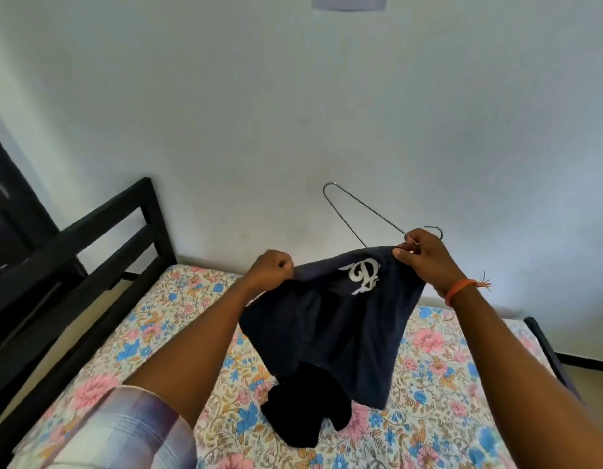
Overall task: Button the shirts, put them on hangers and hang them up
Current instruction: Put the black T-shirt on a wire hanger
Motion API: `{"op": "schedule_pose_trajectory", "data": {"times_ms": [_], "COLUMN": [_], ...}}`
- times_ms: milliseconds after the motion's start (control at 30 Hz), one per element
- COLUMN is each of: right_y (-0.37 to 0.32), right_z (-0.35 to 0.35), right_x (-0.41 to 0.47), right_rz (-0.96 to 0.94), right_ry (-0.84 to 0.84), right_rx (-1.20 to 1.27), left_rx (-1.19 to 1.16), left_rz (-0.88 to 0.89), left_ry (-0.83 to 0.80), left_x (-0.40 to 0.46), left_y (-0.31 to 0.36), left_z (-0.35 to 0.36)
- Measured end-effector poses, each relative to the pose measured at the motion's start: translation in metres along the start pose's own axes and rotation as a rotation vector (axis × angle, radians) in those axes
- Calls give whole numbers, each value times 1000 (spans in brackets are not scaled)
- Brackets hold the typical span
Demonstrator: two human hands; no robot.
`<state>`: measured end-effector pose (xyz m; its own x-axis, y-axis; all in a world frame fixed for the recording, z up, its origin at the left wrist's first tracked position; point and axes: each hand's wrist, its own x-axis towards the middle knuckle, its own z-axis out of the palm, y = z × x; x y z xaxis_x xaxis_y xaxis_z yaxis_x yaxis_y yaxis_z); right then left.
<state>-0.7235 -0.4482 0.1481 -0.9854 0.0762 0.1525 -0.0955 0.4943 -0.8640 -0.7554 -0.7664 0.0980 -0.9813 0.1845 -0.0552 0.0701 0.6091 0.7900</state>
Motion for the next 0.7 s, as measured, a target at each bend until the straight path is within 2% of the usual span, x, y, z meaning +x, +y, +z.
{"op": "schedule_pose_trajectory", "data": {"times_ms": [67,133,233,400,467,567,633,700], "right_y": [12,17,6,-28,-38,-49,-50,-47], "right_z": [-6,-12,-12,-4,-8,-16,-21,-24], "right_x": [-2,-3,-4,0,2,4,6,6], "right_rz": [21,57,70,-5,-33,-51,-53,-30], "right_ry": [128,167,135,61,64,117,159,203], "right_rx": [-50,-15,82,130,155,197,219,267], "left_rx": [-263,-440,-257,-118,-167,-388,-468,-587], "left_rz": [-15,-21,-10,-70,-126,-313,-359,-377], "left_ry": [4,-3,-70,-397,-403,-427,-507,-511], "left_x": [-2,-4,-5,-13,-16,-21,-23,-23], "left_y": [7,13,16,0,0,11,18,23], "left_z": [-16,-25,-14,57,83,102,107,114]}}
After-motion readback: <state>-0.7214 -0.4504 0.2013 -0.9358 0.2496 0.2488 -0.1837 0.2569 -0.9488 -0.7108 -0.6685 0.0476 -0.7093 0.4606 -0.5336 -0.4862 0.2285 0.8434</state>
